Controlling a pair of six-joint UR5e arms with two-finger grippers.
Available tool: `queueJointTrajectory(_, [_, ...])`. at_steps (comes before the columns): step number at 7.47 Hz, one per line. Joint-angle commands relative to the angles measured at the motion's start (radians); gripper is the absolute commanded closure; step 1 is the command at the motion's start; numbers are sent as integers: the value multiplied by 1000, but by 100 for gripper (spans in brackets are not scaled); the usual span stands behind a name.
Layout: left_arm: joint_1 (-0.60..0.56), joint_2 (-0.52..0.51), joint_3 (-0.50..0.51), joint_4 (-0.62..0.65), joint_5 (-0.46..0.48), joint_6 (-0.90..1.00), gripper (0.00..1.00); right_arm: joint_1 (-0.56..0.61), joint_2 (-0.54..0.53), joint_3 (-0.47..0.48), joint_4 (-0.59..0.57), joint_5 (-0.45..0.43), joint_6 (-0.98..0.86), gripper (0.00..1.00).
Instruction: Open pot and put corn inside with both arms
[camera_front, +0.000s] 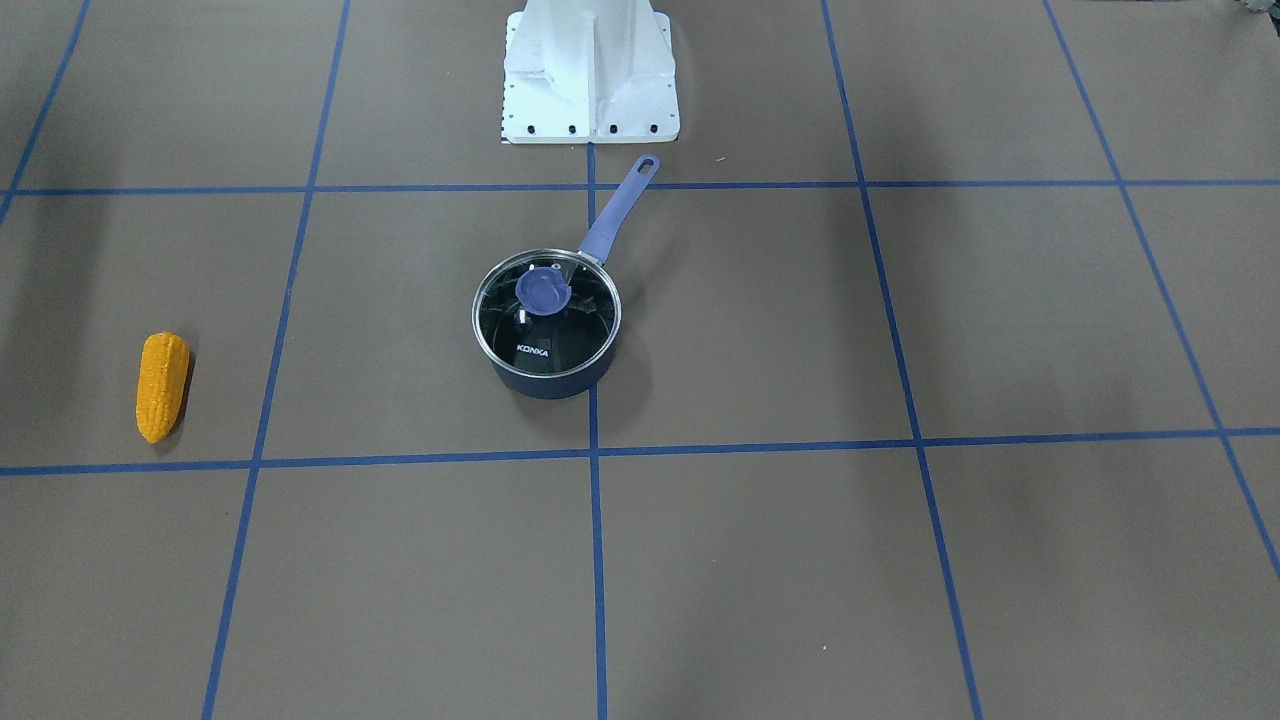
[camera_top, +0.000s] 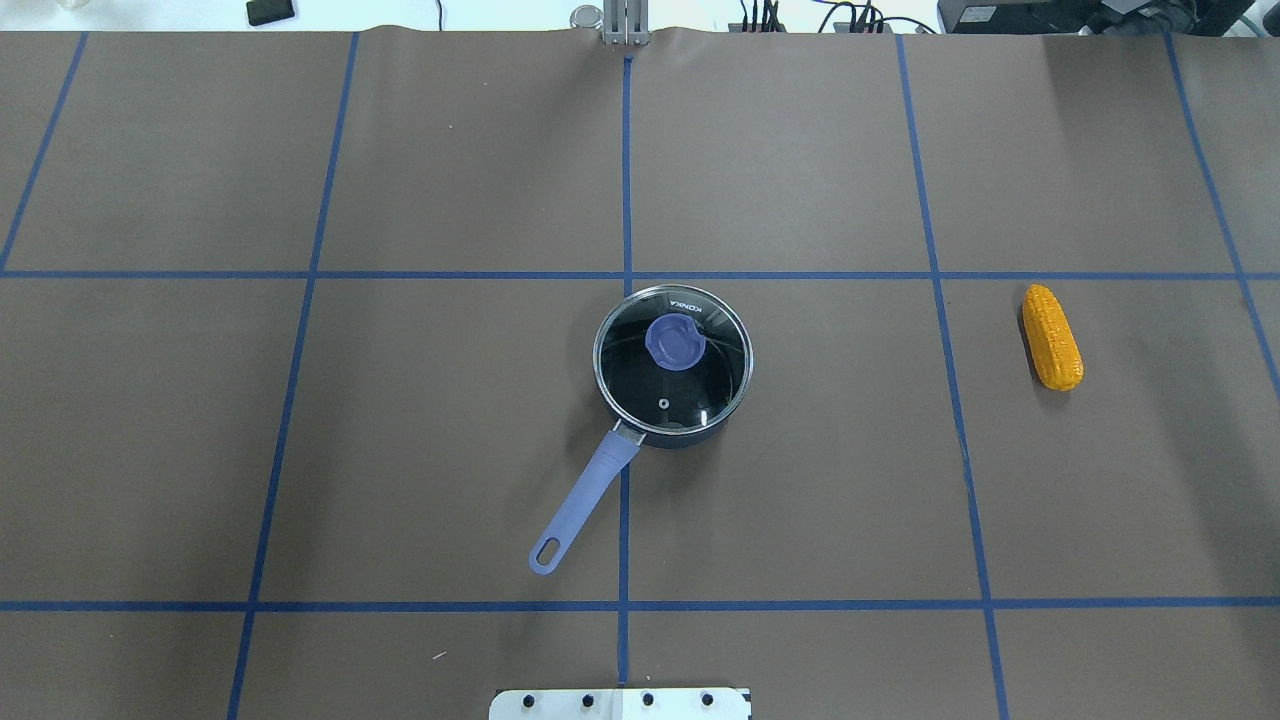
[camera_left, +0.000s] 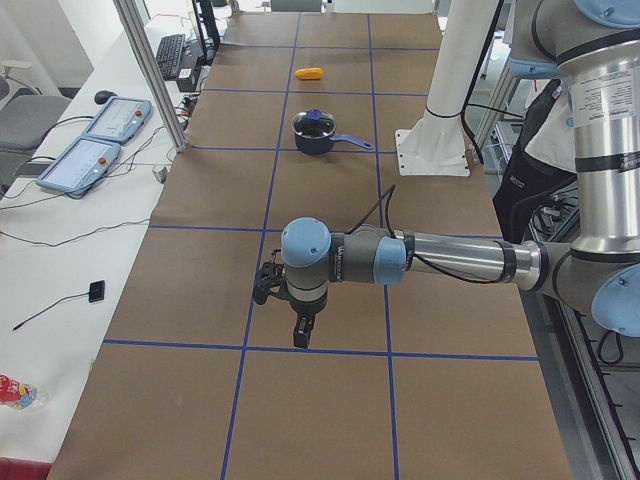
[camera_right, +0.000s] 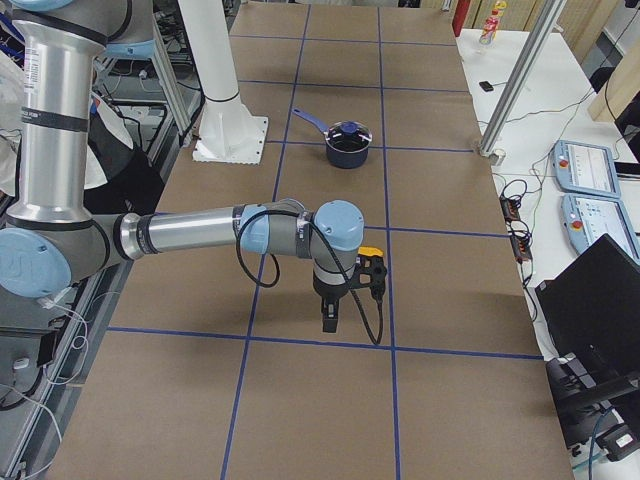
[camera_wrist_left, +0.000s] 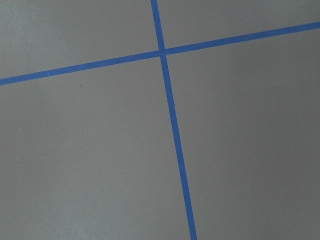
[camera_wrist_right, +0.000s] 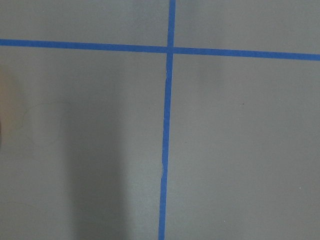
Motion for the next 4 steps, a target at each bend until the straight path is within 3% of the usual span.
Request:
queueJointTrajectory(1, [0, -1, -14, 5, 1, -3, 2, 0, 1, 0, 1, 2, 0, 0])
queueJointTrajectory(4, [0, -17, -18, 6, 1, -12, 2, -1, 8, 2, 7, 3, 5, 0])
